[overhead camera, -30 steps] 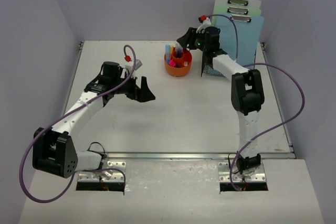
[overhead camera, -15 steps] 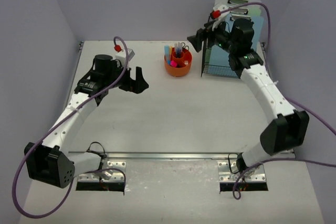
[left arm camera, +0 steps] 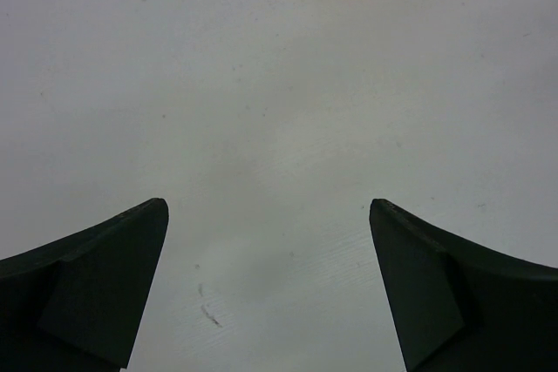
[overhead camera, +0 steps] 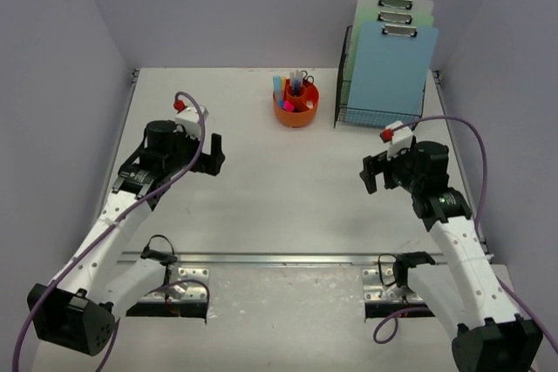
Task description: Organize the desk
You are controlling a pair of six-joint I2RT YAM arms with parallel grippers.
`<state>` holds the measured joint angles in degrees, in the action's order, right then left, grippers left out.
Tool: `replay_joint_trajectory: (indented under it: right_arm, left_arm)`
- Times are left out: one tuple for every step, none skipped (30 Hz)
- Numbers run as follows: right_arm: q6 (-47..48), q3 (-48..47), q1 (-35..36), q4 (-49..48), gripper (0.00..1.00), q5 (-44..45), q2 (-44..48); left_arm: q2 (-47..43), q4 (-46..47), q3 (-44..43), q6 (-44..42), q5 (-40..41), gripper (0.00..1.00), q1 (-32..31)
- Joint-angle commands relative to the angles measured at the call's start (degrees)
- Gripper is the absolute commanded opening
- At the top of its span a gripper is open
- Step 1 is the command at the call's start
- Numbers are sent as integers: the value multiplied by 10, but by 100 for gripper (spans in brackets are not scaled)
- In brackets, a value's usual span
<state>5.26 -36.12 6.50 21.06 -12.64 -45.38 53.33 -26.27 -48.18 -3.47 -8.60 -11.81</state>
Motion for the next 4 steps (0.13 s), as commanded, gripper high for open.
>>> replay_joint_trajectory:
  right_arm:
    - [-14, 9, -36, -36, 99, 27, 53]
    - [-14, 13, -38, -39, 99, 27, 63]
    - [-15, 14, -38, -39, 99, 26, 64]
    - [-18, 16, -39, -40, 99, 22, 69]
  left_arm:
    - [-42, 15, 13, -16, 40, 100, 26]
    - [-46, 8, 13, -15, 40, 100, 29]
    - [-51, 7, 14, -15, 37, 100, 31]
    - [-58, 2, 14, -13, 27, 100, 33]
